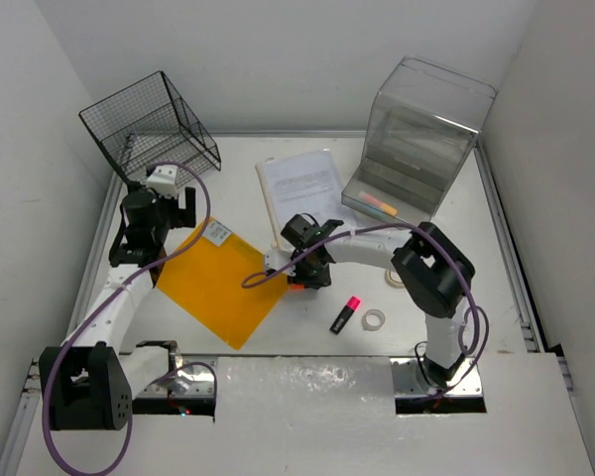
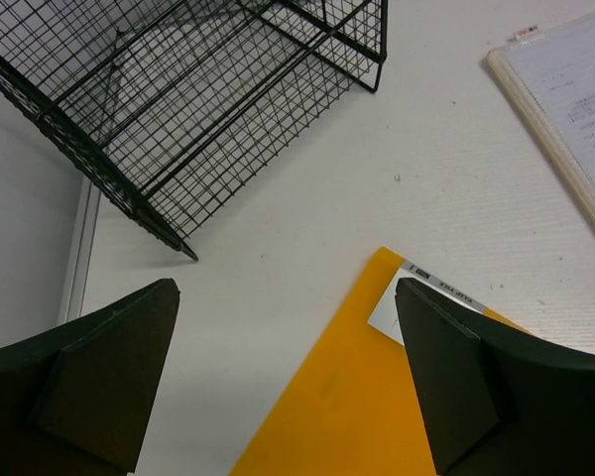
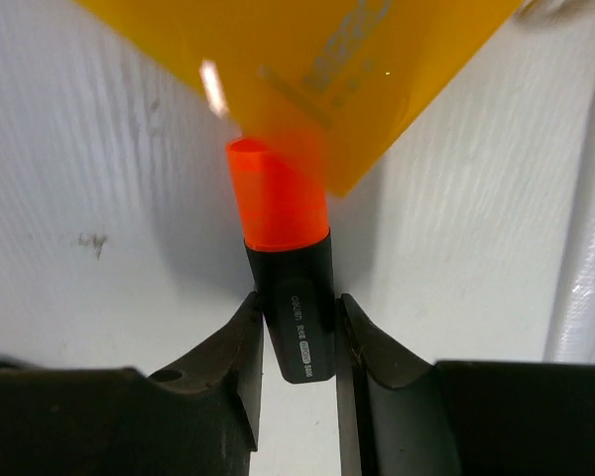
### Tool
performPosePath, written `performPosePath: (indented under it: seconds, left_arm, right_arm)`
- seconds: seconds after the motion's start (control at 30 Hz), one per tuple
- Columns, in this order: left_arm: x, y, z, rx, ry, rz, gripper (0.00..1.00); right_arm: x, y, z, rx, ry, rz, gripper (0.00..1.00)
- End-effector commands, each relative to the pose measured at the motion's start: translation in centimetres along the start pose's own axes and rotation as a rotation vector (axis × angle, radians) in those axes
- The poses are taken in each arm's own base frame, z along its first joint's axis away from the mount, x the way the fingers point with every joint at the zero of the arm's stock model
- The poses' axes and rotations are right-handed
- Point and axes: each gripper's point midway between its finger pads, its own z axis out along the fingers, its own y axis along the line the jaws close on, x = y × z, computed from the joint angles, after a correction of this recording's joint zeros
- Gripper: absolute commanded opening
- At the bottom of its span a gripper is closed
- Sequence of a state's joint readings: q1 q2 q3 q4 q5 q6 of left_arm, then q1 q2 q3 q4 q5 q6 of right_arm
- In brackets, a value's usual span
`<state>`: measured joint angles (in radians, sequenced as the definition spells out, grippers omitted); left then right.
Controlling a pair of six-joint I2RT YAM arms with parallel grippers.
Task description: Organize the desk
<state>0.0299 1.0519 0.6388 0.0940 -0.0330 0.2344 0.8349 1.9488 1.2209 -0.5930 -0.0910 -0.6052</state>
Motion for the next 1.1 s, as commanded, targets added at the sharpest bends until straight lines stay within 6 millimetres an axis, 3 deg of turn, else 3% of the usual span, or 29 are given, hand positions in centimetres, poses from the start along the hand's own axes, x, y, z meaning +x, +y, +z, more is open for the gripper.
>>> performPosePath:
  seconds: [0.0, 0.13, 0.17, 0.27, 0.3, 0.33, 0.4, 0.47, 0.5, 0.57, 0.67, 0.73, 0.9, 1.0, 1.03, 1.07]
  left_arm:
    - [-1.3, 0.6, 0.1, -0.012, -0.057, 0.001, 0.9]
    - [-1.2, 0.4, 0.1, -0.004, -0.057, 0.004, 0.9]
    - [-1.3, 0.5, 0.0, -0.006, -0.058, 0.005, 0.9]
    - [-1.2, 0.4, 0.0, -0.002, -0.059, 0.005, 0.9]
    - [-1.1, 0.3, 0.0, 0.003, -0.057, 0.005, 0.9]
    - [-1.1, 0.3, 0.0, 0.003, -0.057, 0.005, 0.9]
    - [-1.2, 0.4, 0.0, 0.002, -0.056, 0.003, 0.9]
    - [-1.2, 0.4, 0.0, 0.002, -0.056, 0.006, 0.9]
    - [-1.2, 0.4, -0.1, 0.002, -0.056, 0.005, 0.9]
    - [-1.3, 0.1, -0.2, 0.022, -0.063, 0.007, 0.9]
    - [-1.3, 0.0, -0.3, 0.028, -0.067, 0.008, 0.9]
    - [-1.3, 0.0, -0.3, 0.033, -0.068, 0.008, 0.89]
    - [-0.8, -0.4, -0.1, 0.049, -0.054, 0.008, 0.9]
    - [-0.8, -0.5, -0.1, 0.055, -0.053, 0.01, 0.9]
    - [-0.8, -0.6, -0.1, 0.06, -0.053, 0.011, 0.9]
    - [-0.7, -0.6, -0.1, 0.063, -0.052, 0.011, 0.9]
  right_arm:
    - [2.0, 1.7, -0.7, -0.001, 0.045, -0.015, 0.0]
    - [0.9, 1.5, -3.7, 0.068, -0.033, 0.008, 0.0]
    - [0.3, 0.7, -5.4, 0.128, -0.075, 0.033, 0.0]
    - [-0.3, -2.8, -8.8, 0.346, -0.144, 0.118, 0.0]
    - [-0.5, -5.1, -11.6, 0.465, -0.203, 0.169, 0.0]
    - [-0.3, -6.4, -13.1, 0.526, -0.229, 0.209, 0.0]
    - [1.9, -10.7, -17.6, 0.749, -0.25, 0.35, 0.0]
    - [5.9, -14.0, -20.4, 0.925, -0.18, 0.468, 0.0]
    - [7.0, -15.4, -22.0, 0.987, -0.166, 0.511, 0.0]
    - [11.1, -17.4, -22.8, 1.078, -0.072, 0.614, 0.0]
    - [13.9, -19.4, -22.9, 1.146, 0.068, 0.607, 0.0]
    - [14.8, -20.0, -21.4, 1.118, 0.142, 0.599, 0.0]
    - [16.5, -21.8, -21.1, 1.112, 0.217, 0.634, 0.05]
    - [17.4, -21.8, -20.6, 1.09, 0.307, 0.638, 0.21]
    - [17.5, -21.7, -20.7, 1.094, 0.316, 0.651, 0.42]
    - [17.6, -21.6, -21.1, 1.094, 0.323, 0.658, 0.48]
